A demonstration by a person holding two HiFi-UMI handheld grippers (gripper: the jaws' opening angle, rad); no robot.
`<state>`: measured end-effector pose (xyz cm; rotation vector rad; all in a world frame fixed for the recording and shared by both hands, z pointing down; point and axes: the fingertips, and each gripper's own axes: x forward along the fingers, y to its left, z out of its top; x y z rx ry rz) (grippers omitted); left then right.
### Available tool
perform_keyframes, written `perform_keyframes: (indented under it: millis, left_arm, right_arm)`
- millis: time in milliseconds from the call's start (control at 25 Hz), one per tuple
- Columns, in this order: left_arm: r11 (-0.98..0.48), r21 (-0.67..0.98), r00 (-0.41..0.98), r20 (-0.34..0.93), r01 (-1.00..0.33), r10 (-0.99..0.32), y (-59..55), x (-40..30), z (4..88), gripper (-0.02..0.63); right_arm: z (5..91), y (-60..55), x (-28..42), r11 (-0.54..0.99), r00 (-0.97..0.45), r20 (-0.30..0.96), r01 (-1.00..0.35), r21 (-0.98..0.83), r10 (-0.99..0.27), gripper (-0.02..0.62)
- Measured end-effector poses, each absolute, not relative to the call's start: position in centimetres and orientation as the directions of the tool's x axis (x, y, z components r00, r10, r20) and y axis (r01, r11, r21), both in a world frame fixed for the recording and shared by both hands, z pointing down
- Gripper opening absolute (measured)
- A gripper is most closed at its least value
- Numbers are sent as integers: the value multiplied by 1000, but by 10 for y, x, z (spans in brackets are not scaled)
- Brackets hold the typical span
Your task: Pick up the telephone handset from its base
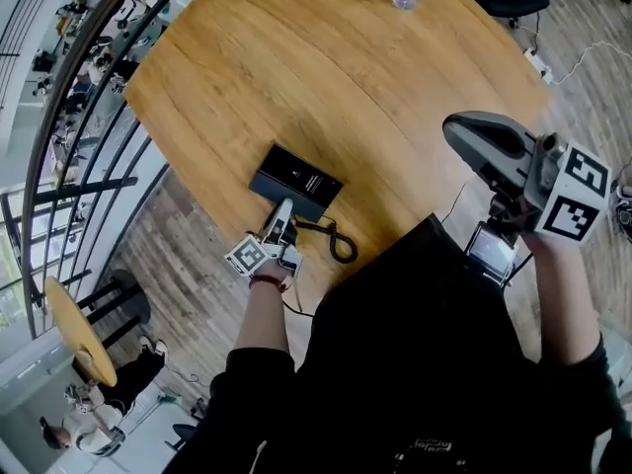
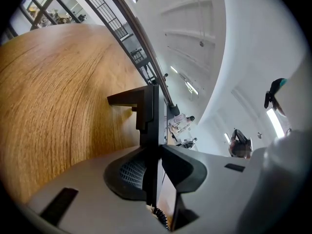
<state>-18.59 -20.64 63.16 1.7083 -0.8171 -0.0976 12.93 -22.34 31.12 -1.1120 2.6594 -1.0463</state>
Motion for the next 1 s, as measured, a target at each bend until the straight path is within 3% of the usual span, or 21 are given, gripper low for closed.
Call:
perform_keyframes:
  millis: [240, 480, 1000]
  left_arm:
    - [-80, 922, 781, 273, -380, -562, -203, -174, 619, 81]
    - [-194, 861, 795, 317, -470, -517, -204, -183, 614, 78]
    - [-154, 940, 782, 154, -304, -604, -186, -190, 591, 78]
  right_arm:
    - [286, -206, 141, 514, -708, 165, -633, -579, -686, 15]
    - [273, -192, 135, 519, -700, 170, -650, -556, -694, 15]
    - [260, -150, 116, 530, -703, 176, -654, -539, -689, 15]
